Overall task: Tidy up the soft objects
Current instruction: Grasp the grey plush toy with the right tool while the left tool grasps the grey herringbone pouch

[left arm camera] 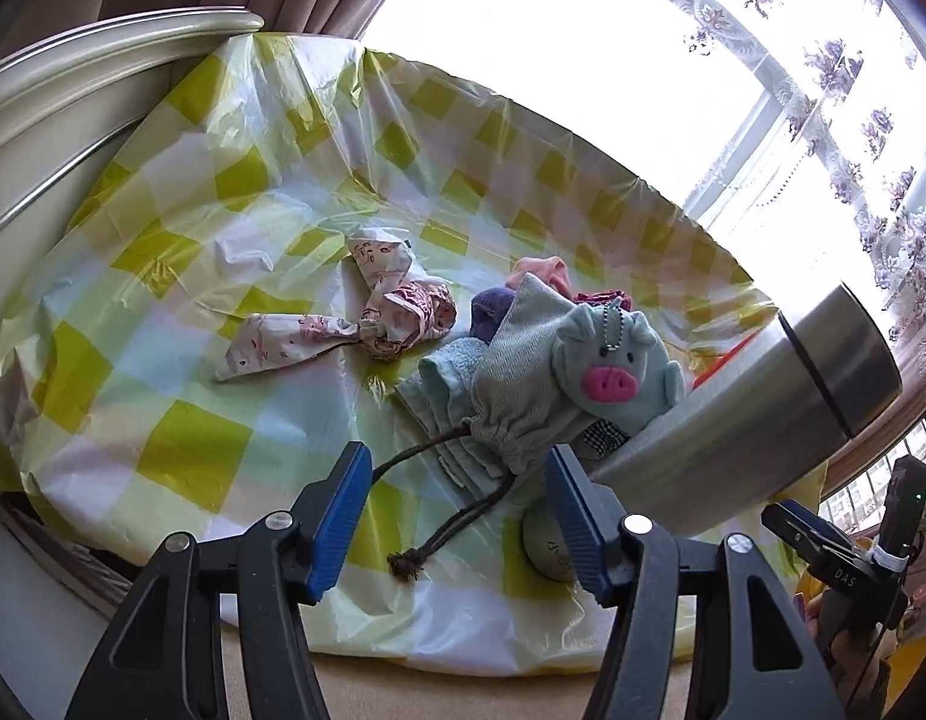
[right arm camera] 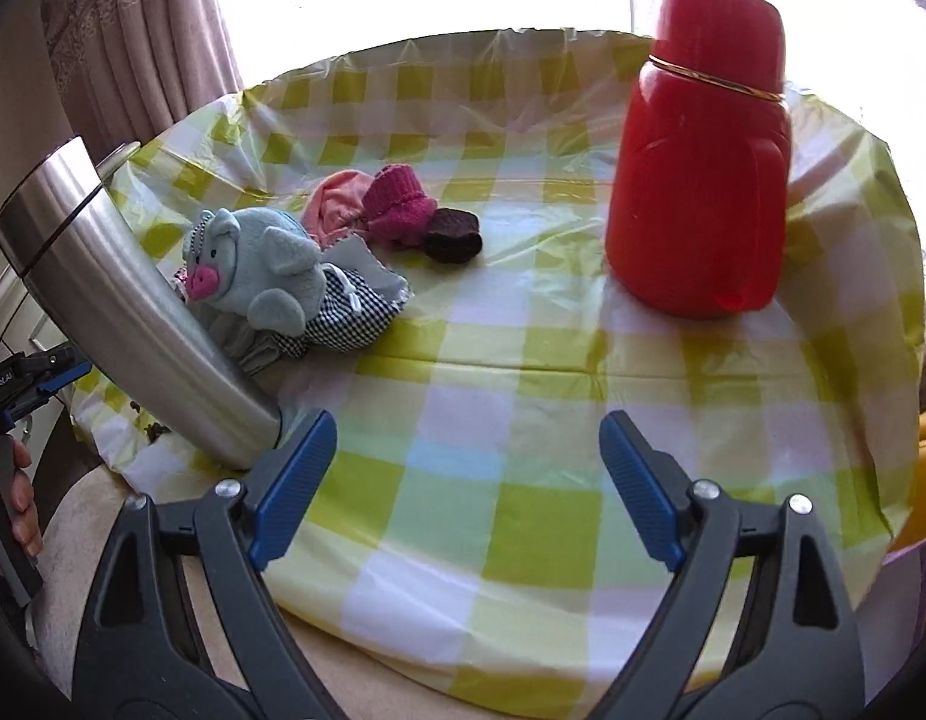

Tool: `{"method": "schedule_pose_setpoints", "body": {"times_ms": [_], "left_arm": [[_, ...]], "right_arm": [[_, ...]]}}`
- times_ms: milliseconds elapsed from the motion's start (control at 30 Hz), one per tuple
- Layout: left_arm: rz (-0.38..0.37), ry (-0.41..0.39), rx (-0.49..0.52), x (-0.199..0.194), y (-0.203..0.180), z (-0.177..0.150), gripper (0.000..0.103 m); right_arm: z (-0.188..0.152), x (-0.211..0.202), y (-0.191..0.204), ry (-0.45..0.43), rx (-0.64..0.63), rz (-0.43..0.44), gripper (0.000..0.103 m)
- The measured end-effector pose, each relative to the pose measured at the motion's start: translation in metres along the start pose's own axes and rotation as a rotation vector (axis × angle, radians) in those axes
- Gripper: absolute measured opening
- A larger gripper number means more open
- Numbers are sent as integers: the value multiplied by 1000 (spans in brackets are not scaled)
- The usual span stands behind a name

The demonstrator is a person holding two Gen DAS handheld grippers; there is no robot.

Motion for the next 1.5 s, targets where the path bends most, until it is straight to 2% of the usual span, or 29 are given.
{"method": "schedule_pose_setpoints", "body": {"times_ms": [233,400,600,700,800,833,867,900,933,1067,1167,1500], "left_arm": [[-63,1,-22,19,11,20,62],[-95,14,-42,32,22,31,64],[-144,62,-38,58,26,39,64],[-180,95,-2,73,18,39,64],[-210,147,68,91,5,35,64],[-215,167,89,97,2,32,64],[-222,188,105,103,-1,29,64],[-231,205,118,108,-4,26,64],[-240,214,132,112,-7,24,63],[-252,227,178,111,-17,19,30],[-282,204,158,98,-19,20,24],[-257,115,108,61,-15,18,19]], "right_arm": [[55,35,77,-38,-130,210,91],[78,62,109,-2,-144,379,91],[81,91,121,73,-170,457,90],[77,91,131,83,-209,491,78],[72,93,141,107,-235,534,62],[71,93,144,113,-235,552,50],[70,92,146,115,-234,566,43],[70,92,146,109,-238,557,42],[70,91,146,98,-247,547,37],[75,84,133,65,-205,523,29],[79,75,121,35,-177,492,28],[57,52,71,0,-131,331,28]]}}
Point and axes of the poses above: each gripper's, at about its wrist camera, not at the fingertips, and x roughly the way its jaws point, y to its left, z to its top, the point moved 10 cm from there along x, roughly the way its jaws point, and after that the axes turned 12 degrees about -z, right-handed, at the moved point
